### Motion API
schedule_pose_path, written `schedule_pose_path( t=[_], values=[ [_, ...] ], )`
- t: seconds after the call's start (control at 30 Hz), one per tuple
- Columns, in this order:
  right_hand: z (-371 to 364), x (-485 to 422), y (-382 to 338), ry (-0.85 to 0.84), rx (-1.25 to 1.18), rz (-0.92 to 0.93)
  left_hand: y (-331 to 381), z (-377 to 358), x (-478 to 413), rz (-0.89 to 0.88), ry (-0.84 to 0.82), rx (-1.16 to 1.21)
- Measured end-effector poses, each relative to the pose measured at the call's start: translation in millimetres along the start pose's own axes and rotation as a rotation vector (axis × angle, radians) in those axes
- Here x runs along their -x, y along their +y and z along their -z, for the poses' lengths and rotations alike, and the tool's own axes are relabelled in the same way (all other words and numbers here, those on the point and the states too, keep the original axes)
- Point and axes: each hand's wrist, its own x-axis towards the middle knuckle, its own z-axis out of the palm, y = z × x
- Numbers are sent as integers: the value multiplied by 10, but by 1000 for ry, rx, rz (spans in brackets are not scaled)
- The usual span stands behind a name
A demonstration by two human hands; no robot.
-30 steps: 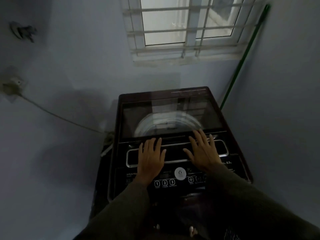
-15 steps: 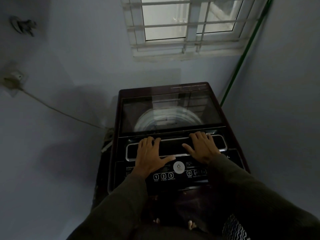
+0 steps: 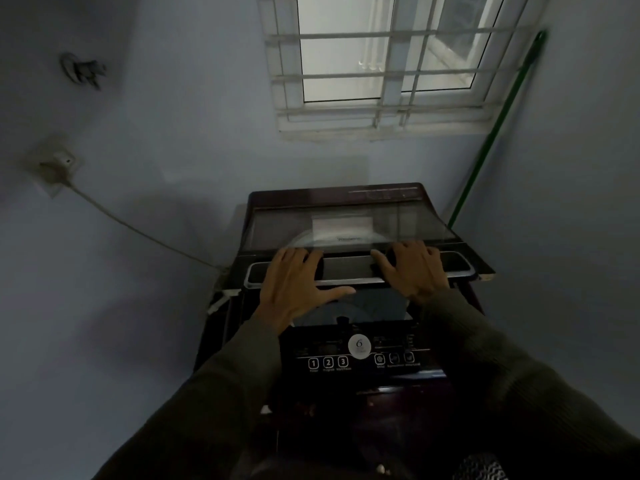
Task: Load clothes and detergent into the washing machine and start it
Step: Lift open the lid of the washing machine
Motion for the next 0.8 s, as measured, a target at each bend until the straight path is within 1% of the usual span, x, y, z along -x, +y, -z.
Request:
schedule_pose_path(
  t=[0.07,0.1,0.2,0.23,0.27,0.4,0.53,0.57,0.7,0.8],
  values=[
    [56,-16,-12,50,-7,7,-36,93,-107,-24,30,11],
    [66,11,-23,117,-4,18,-43,148,-152,-31,33,25],
    [11,222,-96,396,2,40,-100,246,-301,-45,41,47],
    [-17,301,-122,457,1,50,-121,274,-351,-49,45,59],
    [-36,366,-140,483,0,64,-140,305,-401,-55,53,72],
    [-58,439,-178,460,58,144,-187,485,-596,-87,132,16],
    [34,245,-215,488,98,165,-204,633,-730,-44,176,-36],
    [63,182,-214,497,107,169,-200,641,-742,-37,215,-18],
    [184,-54,-200,535,145,197,-74,640,-758,-12,465,62],
    [267,-180,-197,520,144,203,67,602,-791,17,518,48]
  ],
)
